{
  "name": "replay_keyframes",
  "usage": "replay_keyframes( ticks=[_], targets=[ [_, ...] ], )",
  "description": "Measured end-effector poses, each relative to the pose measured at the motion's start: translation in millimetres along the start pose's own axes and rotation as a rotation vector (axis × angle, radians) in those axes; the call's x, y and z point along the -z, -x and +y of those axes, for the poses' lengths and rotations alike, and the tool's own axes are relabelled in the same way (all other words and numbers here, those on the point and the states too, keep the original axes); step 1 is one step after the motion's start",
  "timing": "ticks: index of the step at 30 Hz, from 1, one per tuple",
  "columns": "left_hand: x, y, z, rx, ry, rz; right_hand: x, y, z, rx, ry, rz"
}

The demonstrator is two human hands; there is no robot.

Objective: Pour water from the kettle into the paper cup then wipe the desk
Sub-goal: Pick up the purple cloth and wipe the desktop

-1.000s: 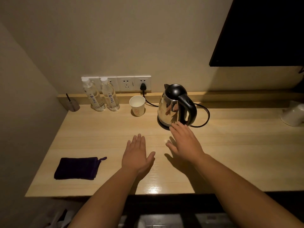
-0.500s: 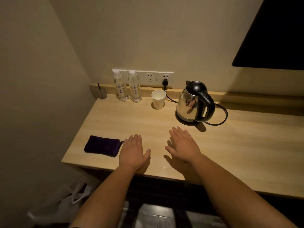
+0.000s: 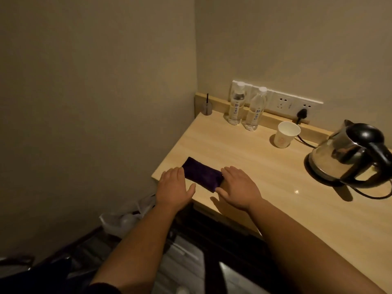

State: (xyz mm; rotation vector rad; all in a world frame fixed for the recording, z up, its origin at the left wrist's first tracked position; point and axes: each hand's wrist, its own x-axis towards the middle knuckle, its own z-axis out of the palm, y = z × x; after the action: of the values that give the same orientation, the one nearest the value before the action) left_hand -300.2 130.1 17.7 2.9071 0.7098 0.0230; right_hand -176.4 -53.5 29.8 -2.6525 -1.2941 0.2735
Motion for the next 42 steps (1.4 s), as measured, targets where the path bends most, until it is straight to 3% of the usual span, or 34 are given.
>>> replay_keyframes(
  ticks=[8,13,18,25,31,33,34,35,37,39,42],
  targets=[
    [-3.7,-9.3,-84.3,0.099,-0.013,-0.034,-33.2,-62.5,-57.5,0.068,0.033,0.008],
    [-17.2,-29.9,-112.2,0.129,0.008,-0.061,-52.9,-86.9,-70.8,-0.005,0.086,-0.063],
    [-37.9,-57.8,-117.6,0.178,0.083,-0.059,-80.7,-90.2,-66.0,-0.068,0.118,-0.155],
    [-68.9,-101.4,-101.7,0.409,0.354,-0.12,-86.9,-69.0,-65.7,0.039,0.115,-0.206],
    [-79.3,-109.3,-95.7,0.48,0.297,-0.034,-104.9,-7.3,-70.6,0.137,0.041,-0.136],
    [-81.2,-110.5,-95.3,0.483,0.283,-0.01,-98.5,-2.7,-68.9,0.141,-0.17,-0.068],
    [-82.4,-111.3,-95.4,0.48,0.28,-0.003,-86.1,-6.4,-68.7,0.058,-0.369,-0.027],
    [-83.0,-111.3,-95.5,0.479,0.28,0.0,-69.2,-13.9,-67.7,-0.09,-0.606,-0.014],
    [-81.8,-110.6,-95.2,0.49,0.28,0.0,-35.9,-36.0,-60.2,-0.448,-1.095,-0.135],
    [-79.4,-110.0,-93.6,0.498,0.282,0.006,-10.7,-62.5,-41.3,-0.648,-1.515,-0.213],
    [-78.6,-109.7,-91.1,0.493,0.276,0.008,23.2,-113.8,-12.9,-0.651,-1.648,-0.06]
  ],
)
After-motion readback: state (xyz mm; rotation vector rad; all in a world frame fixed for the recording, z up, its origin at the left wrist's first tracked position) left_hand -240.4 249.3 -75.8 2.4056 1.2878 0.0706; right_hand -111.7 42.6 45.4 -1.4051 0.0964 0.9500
